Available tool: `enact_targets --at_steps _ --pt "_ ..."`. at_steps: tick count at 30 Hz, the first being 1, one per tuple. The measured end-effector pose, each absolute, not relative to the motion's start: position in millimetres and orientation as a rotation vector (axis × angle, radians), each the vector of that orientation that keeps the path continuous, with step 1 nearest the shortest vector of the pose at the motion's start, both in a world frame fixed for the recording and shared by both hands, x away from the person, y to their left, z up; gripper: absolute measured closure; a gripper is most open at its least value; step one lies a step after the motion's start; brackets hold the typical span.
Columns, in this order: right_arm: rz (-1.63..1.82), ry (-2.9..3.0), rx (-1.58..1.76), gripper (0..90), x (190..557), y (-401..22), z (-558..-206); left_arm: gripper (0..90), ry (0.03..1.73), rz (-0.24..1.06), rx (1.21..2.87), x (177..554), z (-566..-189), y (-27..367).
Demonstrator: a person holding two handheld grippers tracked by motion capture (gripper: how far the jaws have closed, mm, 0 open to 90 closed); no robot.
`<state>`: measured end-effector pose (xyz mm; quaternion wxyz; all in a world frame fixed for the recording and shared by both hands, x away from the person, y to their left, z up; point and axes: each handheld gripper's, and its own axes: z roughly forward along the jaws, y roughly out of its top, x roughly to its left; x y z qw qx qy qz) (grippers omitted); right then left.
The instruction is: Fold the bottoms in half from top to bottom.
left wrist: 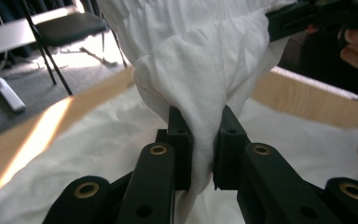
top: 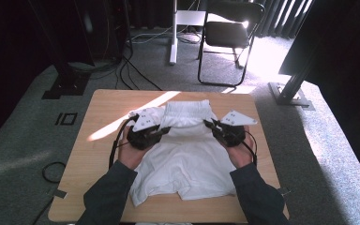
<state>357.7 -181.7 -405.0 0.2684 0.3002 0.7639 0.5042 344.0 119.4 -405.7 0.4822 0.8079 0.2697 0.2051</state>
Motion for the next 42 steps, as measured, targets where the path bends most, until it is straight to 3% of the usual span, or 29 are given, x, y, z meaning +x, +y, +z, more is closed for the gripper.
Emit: enact_targets --at_steps 11,19,26,28,33,36,42 --pt "1.204 2.327 0.860 82.5 318.1 -183.5 -505.8 75.1 0.768 0.279 2.162 312.9 -519.8 117.3" --pt "1.168 2.406 0.918 80.8 306.0 -183.1 -540.3 69.1 0.801 0.304 2.179 292.2 -535.0 122.1" --pt "1.091 2.441 0.941 61.9 297.4 -186.0 -549.2 55.8 0.812 0.421 2.179 266.7 -526.1 134.6" --pt "1.060 2.442 0.956 53.5 293.3 -191.8 -551.1 52.7 0.838 0.442 2.272 248.7 -540.7 148.7" --pt "0.965 2.430 0.971 41.1 289.4 -198.9 -555.8 58.8 0.886 0.496 2.288 242.2 -549.0 169.3" --pt "1.001 2.421 1.017 41.1 289.2 -208.0 -558.0 67.4 0.935 0.517 2.285 244.8 -547.7 180.9" --pt "1.012 2.380 1.091 45.6 293.0 -231.6 -559.0 69.4 1.124 0.568 2.224 254.8 -545.9 201.9"
